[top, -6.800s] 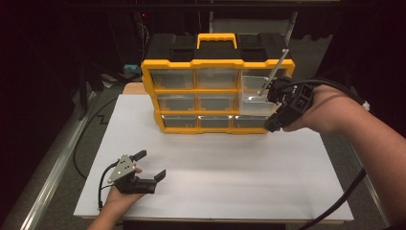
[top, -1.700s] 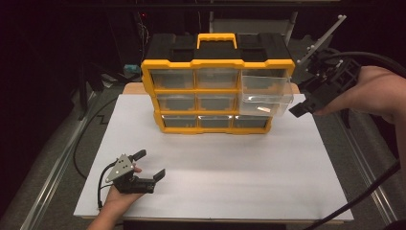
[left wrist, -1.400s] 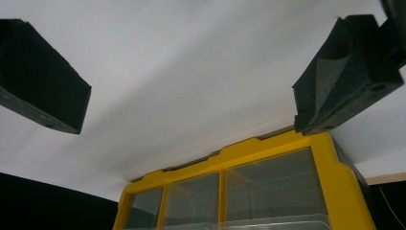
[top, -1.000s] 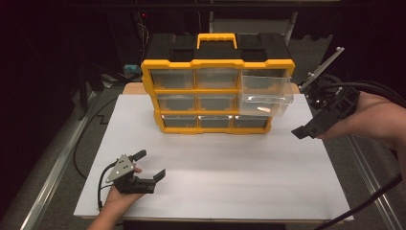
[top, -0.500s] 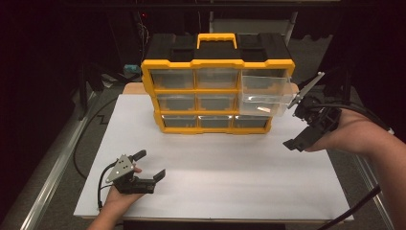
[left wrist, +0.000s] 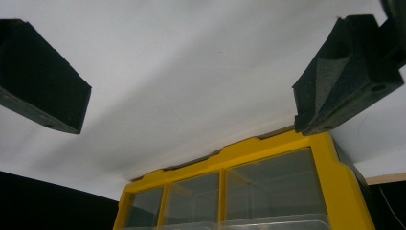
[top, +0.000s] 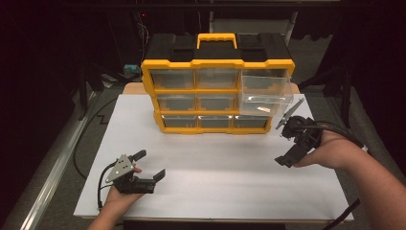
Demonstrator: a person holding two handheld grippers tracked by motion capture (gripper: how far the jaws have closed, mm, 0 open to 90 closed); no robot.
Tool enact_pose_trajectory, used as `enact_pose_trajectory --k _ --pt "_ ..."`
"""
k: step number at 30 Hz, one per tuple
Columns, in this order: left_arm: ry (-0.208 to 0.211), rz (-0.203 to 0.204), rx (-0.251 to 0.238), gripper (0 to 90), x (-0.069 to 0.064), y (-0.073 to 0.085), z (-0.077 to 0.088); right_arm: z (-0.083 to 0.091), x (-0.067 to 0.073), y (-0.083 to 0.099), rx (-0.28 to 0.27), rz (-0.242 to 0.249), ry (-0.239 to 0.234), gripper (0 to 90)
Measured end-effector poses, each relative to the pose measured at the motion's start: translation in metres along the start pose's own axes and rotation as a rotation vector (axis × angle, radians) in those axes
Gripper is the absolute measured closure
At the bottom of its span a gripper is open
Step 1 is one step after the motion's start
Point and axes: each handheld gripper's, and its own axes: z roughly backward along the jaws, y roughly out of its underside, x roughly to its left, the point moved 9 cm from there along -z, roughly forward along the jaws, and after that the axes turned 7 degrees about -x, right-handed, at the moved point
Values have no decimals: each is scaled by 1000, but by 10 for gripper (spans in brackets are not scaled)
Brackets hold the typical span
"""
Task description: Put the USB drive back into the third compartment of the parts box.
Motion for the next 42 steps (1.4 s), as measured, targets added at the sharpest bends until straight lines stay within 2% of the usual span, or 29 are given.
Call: enact_pose_trajectory --k 10,19,24,30,36,39,42 --pt "0 -2 3 5 0 1 0 -50 6 13 -9 -18 -8 0" --pt "3 -1 4 4 -1 1 0 -87 12 21 -18 -37 -2 0" --pt "2 0 6 5 0 1 -1 -103 17 23 -57 -41 9 0" --pt "-1 3 5 4 0 1 0 -114 20 23 -146 -70 28 0" --pt "-3 2 16 5 1 2 -1 -122 25 19 -309 -133 7 0" --pt "-3 8 18 4 1 2 -2 -125 25 16 -406 -202 -10 0" --pt "-4 24 16 5 2 2 -1 -125 25 13 -483 -234 5 0"
